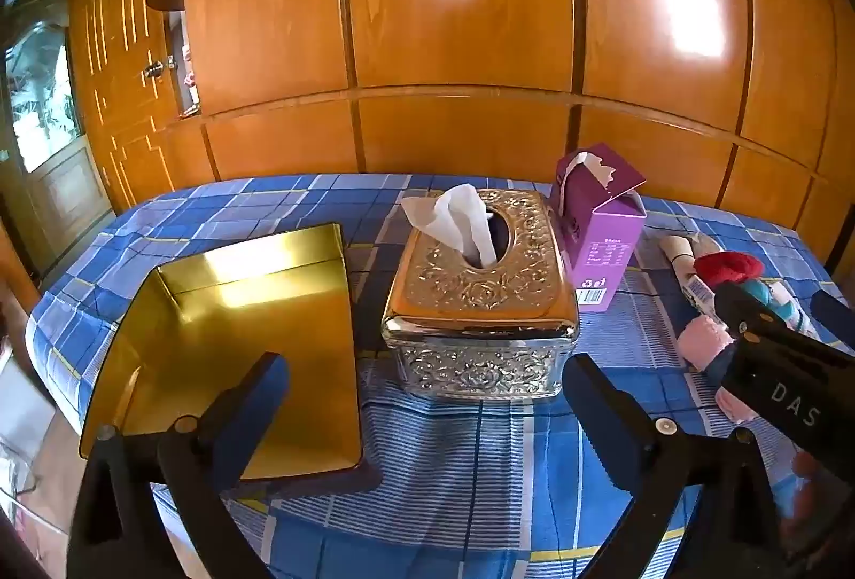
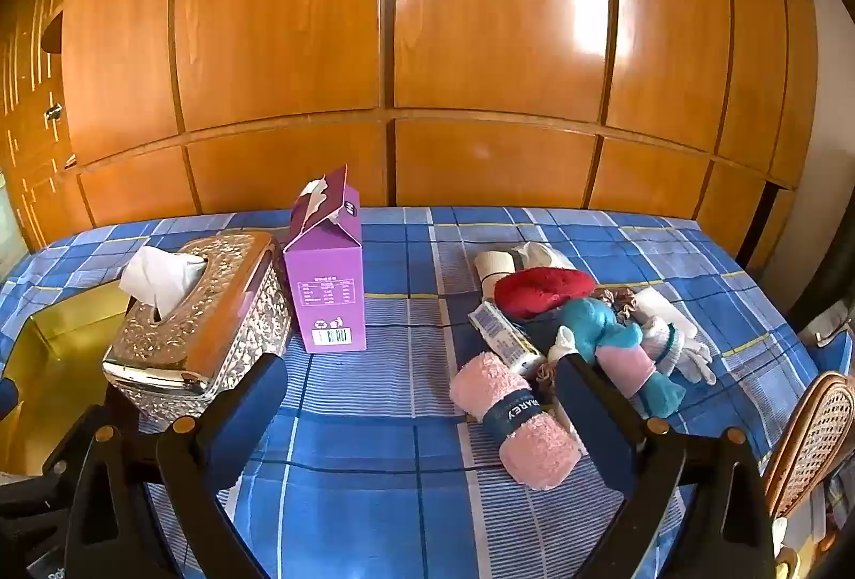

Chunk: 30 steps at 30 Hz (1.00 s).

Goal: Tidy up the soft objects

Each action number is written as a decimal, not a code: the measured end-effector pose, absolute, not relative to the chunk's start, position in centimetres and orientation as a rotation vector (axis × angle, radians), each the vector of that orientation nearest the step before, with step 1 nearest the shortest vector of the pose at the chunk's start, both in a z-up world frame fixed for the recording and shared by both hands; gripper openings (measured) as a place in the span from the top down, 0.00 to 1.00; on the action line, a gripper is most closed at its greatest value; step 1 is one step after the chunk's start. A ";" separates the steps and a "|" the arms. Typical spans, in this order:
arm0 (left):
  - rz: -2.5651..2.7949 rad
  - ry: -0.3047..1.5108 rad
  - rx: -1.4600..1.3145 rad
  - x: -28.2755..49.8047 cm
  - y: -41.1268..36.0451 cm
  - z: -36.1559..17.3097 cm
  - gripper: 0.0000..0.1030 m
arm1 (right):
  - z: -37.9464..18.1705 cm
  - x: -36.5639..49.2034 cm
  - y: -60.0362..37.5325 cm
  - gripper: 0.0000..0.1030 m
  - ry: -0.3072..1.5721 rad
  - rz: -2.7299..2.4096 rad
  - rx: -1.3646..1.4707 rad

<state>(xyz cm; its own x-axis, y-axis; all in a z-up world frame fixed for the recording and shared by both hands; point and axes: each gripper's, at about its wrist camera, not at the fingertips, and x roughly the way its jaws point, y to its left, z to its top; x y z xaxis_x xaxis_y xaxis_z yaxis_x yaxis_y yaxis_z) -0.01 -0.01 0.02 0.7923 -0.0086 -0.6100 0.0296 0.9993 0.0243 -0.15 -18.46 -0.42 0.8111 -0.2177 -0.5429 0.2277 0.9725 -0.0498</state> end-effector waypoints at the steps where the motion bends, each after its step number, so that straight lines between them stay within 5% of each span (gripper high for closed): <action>1: -0.023 0.652 0.037 -0.1 0.0 0.1 0.00 | -0.5 -0.2 -18.4 0.01 0.579 -0.239 0.020; 30: -0.003 0.618 0.071 -0.9 0.4 0.4 0.00 | -0.1 -0.3 -18.3 0.01 0.564 -0.238 0.013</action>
<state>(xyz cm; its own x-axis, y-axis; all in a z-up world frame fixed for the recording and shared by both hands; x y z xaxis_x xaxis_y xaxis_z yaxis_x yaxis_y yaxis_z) -0.88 0.36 0.40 0.8149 0.0182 -0.5793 0.0241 0.9976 0.0652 -0.28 -18.26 -0.13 0.8182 -0.2199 -0.5312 0.2272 0.9724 -0.0525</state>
